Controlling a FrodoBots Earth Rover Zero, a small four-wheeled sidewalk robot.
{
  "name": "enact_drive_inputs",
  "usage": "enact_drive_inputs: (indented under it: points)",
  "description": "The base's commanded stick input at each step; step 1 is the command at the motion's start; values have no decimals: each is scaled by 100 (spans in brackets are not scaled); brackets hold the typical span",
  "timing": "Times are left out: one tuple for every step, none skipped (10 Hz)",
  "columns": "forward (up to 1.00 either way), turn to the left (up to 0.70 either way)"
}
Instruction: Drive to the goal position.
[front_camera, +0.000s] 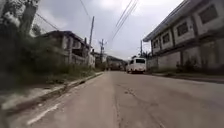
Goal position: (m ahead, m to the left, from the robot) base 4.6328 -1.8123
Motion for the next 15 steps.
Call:
enact_drive_inputs:
  points:
    - [70,0]
    - [70,0]
    - [70,0]
    - [70,-21]
    - [70,-32]
    - [70,-35]
    - [70,-28]
    - [70,0]
    - [70,0]
    - [70,0]
    - [70,0]
    - [70,0]
    - [70,0]
    - [70,-5]
    - [70,-35]
